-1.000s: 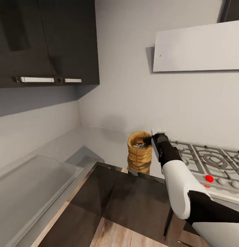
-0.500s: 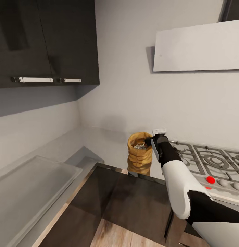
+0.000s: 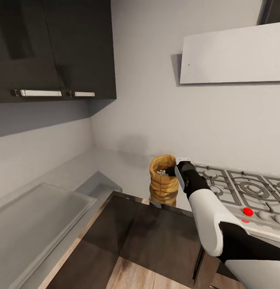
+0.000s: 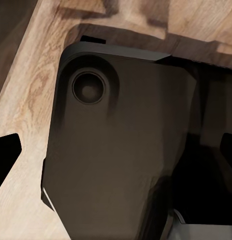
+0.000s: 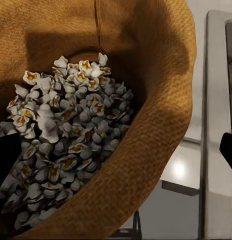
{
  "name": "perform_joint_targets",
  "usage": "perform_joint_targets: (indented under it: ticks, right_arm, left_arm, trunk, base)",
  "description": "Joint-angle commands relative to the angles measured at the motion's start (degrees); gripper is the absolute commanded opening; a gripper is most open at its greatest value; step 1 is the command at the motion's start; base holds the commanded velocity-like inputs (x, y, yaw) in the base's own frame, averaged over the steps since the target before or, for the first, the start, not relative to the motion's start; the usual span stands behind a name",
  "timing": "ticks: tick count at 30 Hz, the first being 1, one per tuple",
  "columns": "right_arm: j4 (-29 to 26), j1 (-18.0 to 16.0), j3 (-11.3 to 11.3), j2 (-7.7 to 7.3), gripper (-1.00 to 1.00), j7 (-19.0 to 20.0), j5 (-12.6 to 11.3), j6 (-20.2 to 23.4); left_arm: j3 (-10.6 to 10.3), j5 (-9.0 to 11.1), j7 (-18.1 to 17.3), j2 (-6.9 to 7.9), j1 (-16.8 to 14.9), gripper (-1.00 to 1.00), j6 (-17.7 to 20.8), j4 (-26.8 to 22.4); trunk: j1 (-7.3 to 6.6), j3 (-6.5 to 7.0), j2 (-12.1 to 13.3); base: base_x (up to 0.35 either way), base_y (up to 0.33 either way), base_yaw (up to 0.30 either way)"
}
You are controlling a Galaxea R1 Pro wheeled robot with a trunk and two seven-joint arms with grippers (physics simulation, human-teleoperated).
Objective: In the kitchen, take the popcorn bag from the countertop, put it into the microwave, and heat it until the popcorn is cooked so the cooked popcorn ends up inside the bag.
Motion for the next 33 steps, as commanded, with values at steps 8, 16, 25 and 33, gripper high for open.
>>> perform_joint_targets:
  ticks: [8, 16, 25, 33]
  right_arm:
    - [0.12, -0.04, -0.31, 0.08, 1.0, 0.03, 0.08, -0.24]
    - [0.15, -0.04, -0.25, 0.08, 1.0, -0.11, 0.26, -0.59]
    - [0.4, -0.04, -0.3, 0.08, 1.0, -0.99, 0.1, -0.7]
    - [3.91, -0.04, -0.39, 0.08, 1.0, -1.02, 0.12, -3.45]
  left_arm:
    - [0.08, 0.32, -0.02, -0.03, 0.02, 1.0, -0.08, -0.06]
    - [0.08, 0.32, -0.01, -0.02, 0.02, 1.0, -0.08, 0.0]
    - [0.08, 0.32, 0.0, -0.04, 0.02, 1.0, -0.08, 0.0]
    - [0.08, 0.32, -0.01, -0.02, 0.02, 1.0, -0.08, 0.0]
  trunk:
    - [0.0, -0.06, -0.04]
    - [0.0, -0.06, -0.04]
    - [0.0, -0.06, -0.04]
    - [0.0, -0.06, -0.04]
  base:
    - [0.0, 0.0, 0.0]
    - [0.0, 0.0, 0.0]
    - [0.0, 0.0, 0.0]
    - [0.0, 0.0, 0.0]
